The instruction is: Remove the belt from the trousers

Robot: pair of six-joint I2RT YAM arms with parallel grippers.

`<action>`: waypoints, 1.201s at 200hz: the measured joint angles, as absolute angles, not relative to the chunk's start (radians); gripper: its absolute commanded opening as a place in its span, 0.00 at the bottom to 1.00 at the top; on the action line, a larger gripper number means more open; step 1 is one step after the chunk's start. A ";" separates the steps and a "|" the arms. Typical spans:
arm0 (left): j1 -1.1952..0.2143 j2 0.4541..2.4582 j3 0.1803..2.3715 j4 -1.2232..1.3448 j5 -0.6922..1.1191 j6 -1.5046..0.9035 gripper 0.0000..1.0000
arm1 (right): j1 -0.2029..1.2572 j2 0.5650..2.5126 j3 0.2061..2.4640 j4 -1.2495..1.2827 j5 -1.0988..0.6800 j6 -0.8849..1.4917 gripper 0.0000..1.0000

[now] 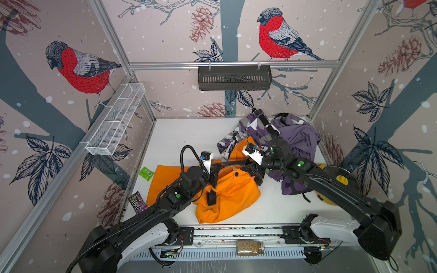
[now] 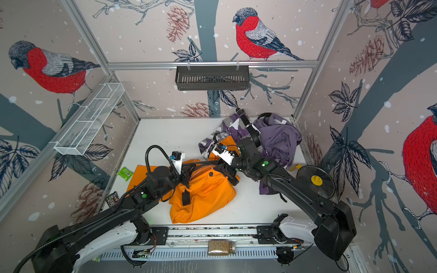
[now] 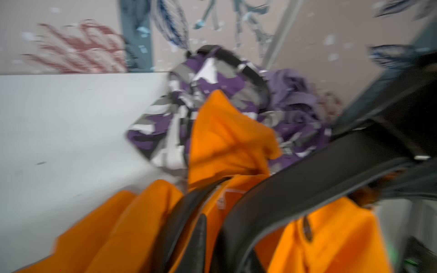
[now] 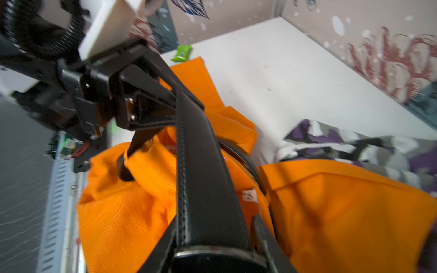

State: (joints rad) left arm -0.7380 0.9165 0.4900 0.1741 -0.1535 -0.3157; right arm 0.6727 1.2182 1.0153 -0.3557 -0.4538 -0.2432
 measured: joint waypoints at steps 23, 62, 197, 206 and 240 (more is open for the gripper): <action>-0.750 0.975 0.631 0.029 -0.295 -0.240 0.77 | 0.693 1.275 1.140 -0.463 -0.366 -0.303 0.00; -0.823 0.966 0.735 0.018 -0.393 0.018 0.94 | 0.706 1.295 1.262 -0.583 -0.330 -0.390 0.00; -0.900 1.113 0.796 0.332 -0.282 0.516 0.18 | 0.736 1.273 1.324 -0.674 -0.321 -0.469 0.00; -0.900 1.116 0.794 0.336 -0.266 0.514 0.00 | 0.730 1.267 1.312 -0.670 -0.321 -0.467 0.00; -0.903 1.115 0.761 0.328 -0.237 0.428 0.00 | 0.688 1.222 1.195 -0.541 -0.348 -0.427 0.18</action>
